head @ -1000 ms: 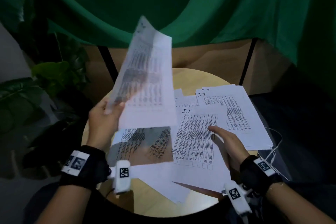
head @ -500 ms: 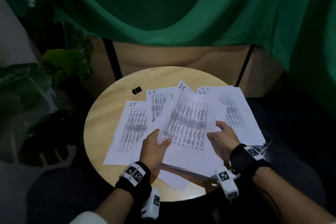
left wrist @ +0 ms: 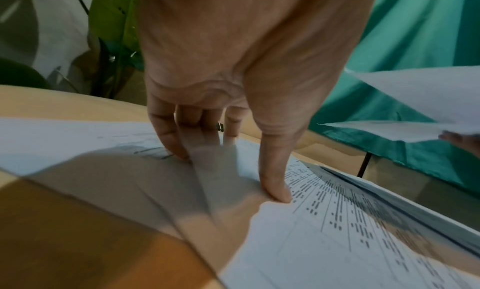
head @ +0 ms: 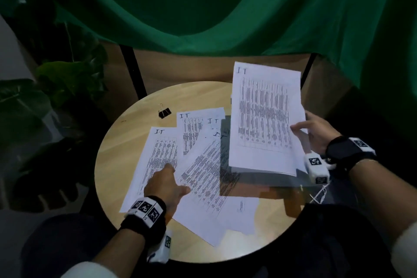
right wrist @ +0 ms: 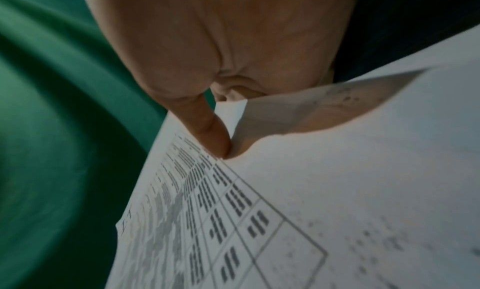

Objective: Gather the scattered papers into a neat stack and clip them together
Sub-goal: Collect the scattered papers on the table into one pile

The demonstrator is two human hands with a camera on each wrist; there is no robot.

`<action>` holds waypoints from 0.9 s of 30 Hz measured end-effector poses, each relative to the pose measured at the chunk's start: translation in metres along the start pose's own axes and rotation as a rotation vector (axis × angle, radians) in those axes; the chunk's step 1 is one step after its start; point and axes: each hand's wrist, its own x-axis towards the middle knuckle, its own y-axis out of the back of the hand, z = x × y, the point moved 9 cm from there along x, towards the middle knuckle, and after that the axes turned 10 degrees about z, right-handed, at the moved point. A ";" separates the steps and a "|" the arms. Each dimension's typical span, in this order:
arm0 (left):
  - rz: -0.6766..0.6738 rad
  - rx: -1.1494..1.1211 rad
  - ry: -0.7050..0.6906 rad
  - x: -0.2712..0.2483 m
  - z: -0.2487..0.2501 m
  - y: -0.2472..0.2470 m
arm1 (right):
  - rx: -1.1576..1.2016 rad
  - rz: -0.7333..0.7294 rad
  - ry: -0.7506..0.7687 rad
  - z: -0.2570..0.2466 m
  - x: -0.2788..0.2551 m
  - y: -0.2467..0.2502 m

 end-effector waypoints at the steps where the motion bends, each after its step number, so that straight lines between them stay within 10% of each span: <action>1: -0.007 -0.041 0.010 0.001 -0.001 -0.001 | -0.053 0.016 -0.012 0.006 0.011 0.007; 19: 0.171 -0.681 0.011 -0.009 -0.039 0.111 | -1.014 0.443 0.100 0.066 0.086 0.080; 23: 0.203 -0.879 0.066 -0.014 -0.026 0.115 | -0.872 0.440 0.175 0.057 0.058 0.055; 27: 0.171 -0.952 0.045 -0.023 0.011 0.093 | -0.289 0.106 0.130 0.052 -0.013 -0.036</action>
